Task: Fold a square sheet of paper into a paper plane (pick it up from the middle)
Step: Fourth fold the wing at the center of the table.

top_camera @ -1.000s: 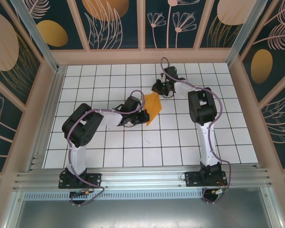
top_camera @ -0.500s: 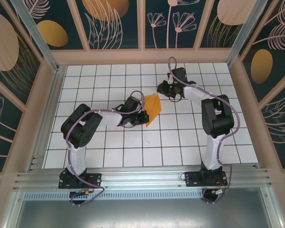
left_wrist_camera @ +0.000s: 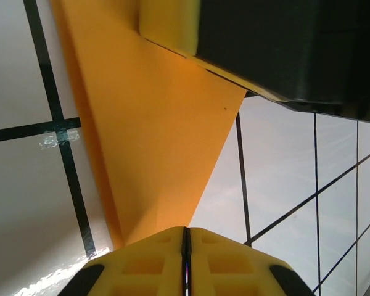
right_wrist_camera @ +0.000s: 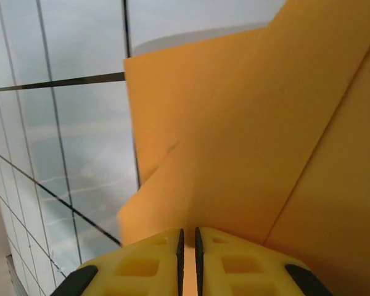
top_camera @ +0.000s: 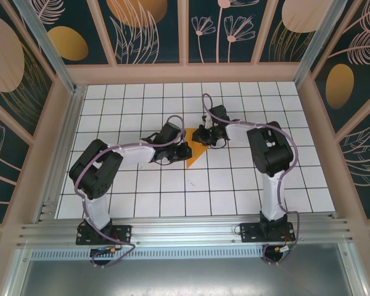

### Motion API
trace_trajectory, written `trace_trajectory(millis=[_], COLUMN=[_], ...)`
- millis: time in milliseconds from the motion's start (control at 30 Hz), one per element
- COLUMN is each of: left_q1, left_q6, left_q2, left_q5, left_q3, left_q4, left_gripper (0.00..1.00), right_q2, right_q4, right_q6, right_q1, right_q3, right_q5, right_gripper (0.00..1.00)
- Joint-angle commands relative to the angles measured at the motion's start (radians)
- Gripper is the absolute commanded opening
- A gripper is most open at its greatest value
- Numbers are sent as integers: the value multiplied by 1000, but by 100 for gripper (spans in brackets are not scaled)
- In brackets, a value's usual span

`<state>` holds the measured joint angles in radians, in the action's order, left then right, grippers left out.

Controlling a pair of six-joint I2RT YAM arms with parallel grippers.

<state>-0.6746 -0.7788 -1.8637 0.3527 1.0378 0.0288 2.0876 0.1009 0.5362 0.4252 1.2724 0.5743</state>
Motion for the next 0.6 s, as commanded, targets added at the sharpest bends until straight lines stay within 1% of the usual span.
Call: trace_trajectory(millis=[0,167,333,433,567], left_q1=[-3,-3,-3,-3,-3], left_q6=[-20,-15,1,-3,-16], left_q2=[-20,-53,-92,-109,-75], left_q5=[28,60,8,13,36], left_q3=[5,-16,-21,-30,-113], left_q4=[24,16,-22,-24,1], left_gripper=[10,10,9,9,9], right_q2=[39,65,66,66,70], right_q4=[-5,8,17,20,18], right_q6=[11,19,13,16,24], right_q1=[2,-2,1,1,0], right_q3=[53,58,56,56,60], right_q5=[10,2,-2,-6,-9], right_gripper=[17,17,17,17,17])
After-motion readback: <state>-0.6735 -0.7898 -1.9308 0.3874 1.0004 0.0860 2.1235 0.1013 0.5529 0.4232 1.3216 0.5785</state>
